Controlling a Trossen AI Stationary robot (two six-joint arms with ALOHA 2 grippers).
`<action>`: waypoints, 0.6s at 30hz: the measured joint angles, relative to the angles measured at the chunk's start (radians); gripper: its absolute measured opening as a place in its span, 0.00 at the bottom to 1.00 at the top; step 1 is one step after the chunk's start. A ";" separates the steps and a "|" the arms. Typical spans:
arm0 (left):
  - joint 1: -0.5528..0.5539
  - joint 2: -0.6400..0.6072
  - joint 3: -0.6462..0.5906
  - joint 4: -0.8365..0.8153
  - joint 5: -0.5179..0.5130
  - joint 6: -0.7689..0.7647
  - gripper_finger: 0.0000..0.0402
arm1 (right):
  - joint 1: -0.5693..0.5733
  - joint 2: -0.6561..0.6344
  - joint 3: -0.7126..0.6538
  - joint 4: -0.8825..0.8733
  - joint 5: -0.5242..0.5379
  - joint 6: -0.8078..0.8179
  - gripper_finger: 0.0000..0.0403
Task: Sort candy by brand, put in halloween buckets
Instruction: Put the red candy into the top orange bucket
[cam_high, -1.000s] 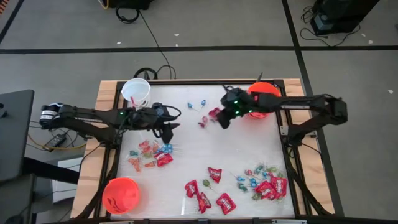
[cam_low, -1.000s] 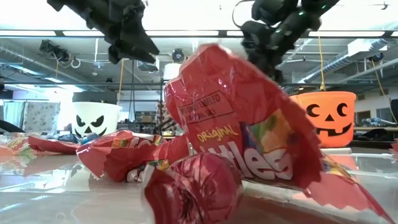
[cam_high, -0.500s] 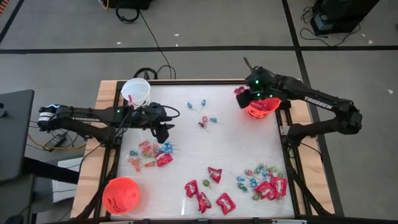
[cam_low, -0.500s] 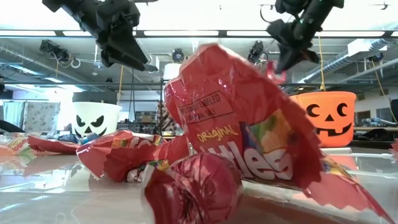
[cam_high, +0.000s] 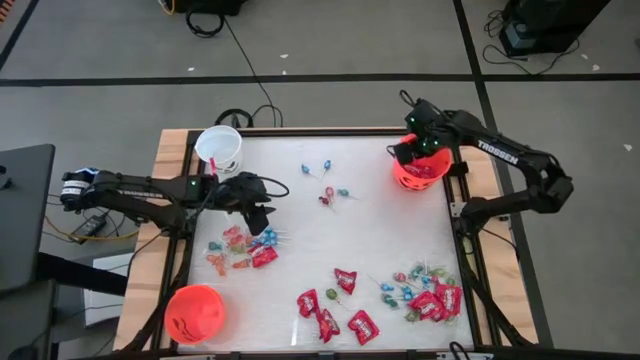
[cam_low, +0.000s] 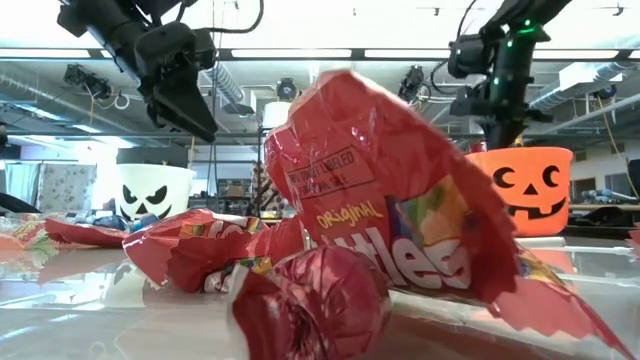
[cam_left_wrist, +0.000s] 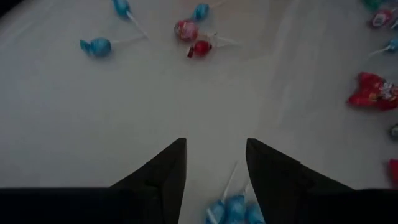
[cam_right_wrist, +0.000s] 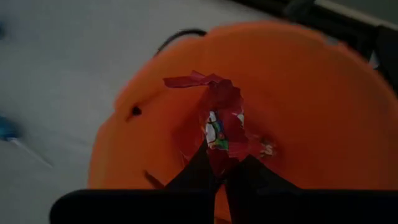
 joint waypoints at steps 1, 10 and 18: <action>0.000 0.000 0.000 0.012 0.000 -0.003 0.43 | -0.007 0.005 -0.010 0.002 -0.007 -0.005 0.05; 0.000 0.000 -0.002 0.024 0.000 0.020 0.43 | -0.072 0.103 -0.097 0.088 -0.060 -0.045 0.05; 0.000 0.000 -0.002 0.017 0.006 0.018 0.43 | -0.076 0.202 -0.098 0.132 -0.084 -0.044 0.13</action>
